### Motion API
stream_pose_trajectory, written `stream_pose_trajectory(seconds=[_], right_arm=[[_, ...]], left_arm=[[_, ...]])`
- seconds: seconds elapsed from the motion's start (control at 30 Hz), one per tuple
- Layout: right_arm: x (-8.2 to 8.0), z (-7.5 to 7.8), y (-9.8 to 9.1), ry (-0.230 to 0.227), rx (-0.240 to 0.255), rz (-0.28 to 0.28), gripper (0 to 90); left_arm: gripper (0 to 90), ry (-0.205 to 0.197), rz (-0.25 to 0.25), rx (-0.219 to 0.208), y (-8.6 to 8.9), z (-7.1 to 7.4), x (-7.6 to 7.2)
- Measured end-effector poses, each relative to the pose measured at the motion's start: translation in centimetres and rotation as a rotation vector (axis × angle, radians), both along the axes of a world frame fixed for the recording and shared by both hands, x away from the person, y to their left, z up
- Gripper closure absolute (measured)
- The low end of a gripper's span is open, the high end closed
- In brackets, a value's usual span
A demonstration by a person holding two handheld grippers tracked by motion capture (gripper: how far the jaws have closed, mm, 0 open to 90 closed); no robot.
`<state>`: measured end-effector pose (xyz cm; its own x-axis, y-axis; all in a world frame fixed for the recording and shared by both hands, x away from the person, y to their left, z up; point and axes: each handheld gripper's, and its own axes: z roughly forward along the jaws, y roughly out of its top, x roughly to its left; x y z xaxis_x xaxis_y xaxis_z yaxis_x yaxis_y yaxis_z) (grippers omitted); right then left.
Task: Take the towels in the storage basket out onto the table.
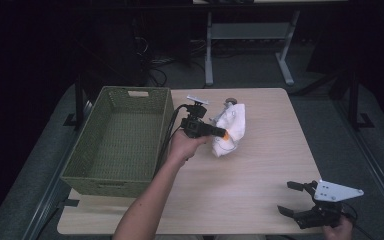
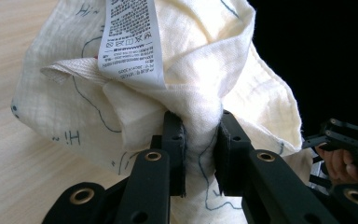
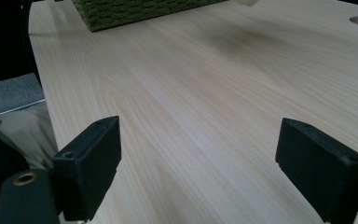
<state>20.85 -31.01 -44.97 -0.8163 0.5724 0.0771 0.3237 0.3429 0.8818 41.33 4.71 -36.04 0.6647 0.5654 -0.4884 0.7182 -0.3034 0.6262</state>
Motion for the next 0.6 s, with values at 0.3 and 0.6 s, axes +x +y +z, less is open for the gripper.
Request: stream_pose_trajectory(seconds=[0.3, 0.6], right_arm=[[0.0, 0.0, 0.0, -0.005, 0.003, 0.002, 13.8], [0.0, 0.0, 0.0, -0.007, 0.003, 0.006, 13.8]], left_arm=[[76.5, 0.015, -0.021, 0.066, -1.8, -1.6, -0.1], [75.9, 0.022, -0.012, 0.101, -3.3, -2.9, 0.1]])
